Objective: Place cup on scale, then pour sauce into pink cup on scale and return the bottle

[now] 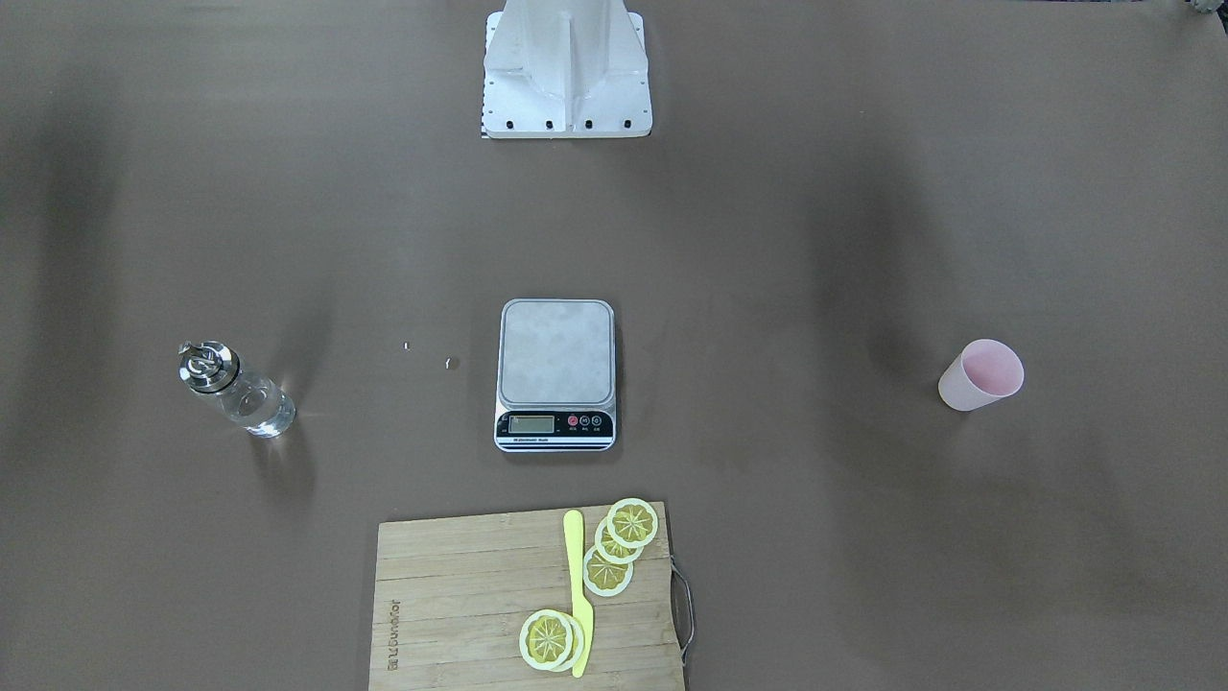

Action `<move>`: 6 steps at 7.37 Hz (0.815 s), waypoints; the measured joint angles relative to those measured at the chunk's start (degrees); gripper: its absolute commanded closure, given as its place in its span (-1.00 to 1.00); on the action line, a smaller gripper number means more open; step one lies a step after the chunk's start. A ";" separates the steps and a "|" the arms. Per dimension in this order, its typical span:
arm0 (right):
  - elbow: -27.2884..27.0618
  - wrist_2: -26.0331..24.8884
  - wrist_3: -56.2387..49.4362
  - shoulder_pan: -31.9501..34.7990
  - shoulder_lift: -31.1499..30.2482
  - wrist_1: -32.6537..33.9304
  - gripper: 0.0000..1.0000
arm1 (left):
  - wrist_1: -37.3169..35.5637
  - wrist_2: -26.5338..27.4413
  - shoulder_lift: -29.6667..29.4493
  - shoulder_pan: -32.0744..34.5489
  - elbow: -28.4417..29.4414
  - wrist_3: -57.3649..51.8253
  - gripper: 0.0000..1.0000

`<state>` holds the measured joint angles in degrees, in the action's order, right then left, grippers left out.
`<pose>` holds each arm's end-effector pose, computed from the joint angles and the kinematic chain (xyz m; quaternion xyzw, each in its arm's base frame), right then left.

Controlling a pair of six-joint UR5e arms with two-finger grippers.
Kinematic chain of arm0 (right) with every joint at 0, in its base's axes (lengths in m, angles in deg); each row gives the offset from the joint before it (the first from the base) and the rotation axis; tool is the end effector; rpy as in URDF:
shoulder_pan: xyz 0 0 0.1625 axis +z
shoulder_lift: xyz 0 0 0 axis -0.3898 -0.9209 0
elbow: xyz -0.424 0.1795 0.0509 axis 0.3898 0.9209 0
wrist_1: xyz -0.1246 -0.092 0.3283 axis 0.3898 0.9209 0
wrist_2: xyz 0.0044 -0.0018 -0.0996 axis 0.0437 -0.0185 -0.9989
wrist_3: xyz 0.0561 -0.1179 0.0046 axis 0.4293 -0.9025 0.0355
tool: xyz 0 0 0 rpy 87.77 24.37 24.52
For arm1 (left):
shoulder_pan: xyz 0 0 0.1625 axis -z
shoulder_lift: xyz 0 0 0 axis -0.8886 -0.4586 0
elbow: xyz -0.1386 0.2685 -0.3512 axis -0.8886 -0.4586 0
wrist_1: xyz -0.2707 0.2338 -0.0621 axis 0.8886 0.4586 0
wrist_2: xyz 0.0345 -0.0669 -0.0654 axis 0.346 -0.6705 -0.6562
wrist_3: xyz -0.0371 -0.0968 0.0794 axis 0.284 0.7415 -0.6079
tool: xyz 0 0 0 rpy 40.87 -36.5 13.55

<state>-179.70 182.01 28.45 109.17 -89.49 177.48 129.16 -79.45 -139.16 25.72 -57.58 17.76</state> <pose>0.0174 -0.3915 0.6280 0.0246 -0.3727 -0.0299 0.9271 -0.0319 -0.4461 0.6723 0.0398 0.3689 0.0065 0.9286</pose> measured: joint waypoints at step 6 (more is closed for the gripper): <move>-0.27 0.18 -0.01 0.00 0.58 -0.02 -1.00 | 0.03 -0.03 -0.04 0.00 -0.29 0.09 -0.97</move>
<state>-179.97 182.19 28.45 109.16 -88.91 177.47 129.19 -79.48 -139.20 25.71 -57.87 17.85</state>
